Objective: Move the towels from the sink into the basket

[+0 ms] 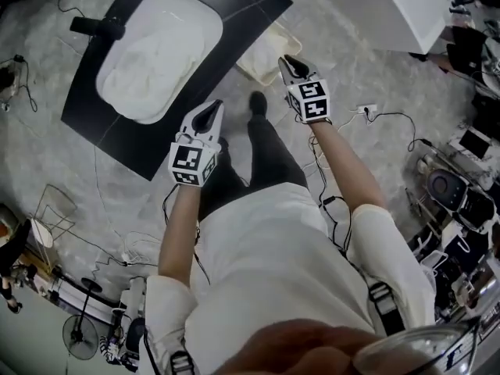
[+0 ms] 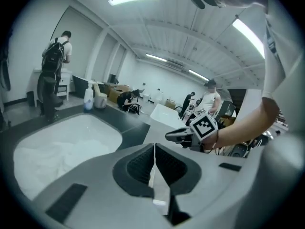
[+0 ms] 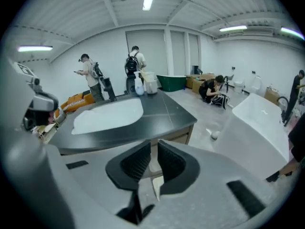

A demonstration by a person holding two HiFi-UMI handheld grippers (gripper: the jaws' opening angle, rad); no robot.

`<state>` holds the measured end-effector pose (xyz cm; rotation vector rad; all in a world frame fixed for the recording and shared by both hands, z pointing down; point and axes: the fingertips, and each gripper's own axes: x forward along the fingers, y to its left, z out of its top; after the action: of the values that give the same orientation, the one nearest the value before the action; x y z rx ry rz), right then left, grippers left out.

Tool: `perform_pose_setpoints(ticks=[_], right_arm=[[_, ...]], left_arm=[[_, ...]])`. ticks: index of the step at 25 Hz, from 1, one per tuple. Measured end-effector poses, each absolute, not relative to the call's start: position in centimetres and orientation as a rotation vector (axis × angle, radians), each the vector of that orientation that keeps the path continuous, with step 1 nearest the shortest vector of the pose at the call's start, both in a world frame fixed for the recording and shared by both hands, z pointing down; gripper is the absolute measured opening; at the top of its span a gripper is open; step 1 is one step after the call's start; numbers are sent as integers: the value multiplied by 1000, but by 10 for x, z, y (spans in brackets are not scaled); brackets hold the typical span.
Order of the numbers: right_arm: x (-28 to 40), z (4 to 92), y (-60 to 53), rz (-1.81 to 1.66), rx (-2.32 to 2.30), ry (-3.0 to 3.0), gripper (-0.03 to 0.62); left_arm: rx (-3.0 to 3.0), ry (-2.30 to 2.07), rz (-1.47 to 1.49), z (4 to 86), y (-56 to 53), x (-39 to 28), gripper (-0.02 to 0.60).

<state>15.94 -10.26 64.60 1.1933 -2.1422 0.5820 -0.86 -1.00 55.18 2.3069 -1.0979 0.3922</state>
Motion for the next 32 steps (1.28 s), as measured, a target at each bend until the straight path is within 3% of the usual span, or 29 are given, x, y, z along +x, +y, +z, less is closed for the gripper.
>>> perform_pose_setpoints(ticks=[8,20,32], right_arm=[[101,479,-82,386,1132,-2359,-1],[42,311,-51,279,1089,-2654,-3],[-4,270,-26,128,1002,-2744,-3]], left_arm=[[2310,-1296,349,442,-1,-85,11],[2282,-1605,115,313,54,-166,11],[2237,-1769,39,289,76,-216,11]])
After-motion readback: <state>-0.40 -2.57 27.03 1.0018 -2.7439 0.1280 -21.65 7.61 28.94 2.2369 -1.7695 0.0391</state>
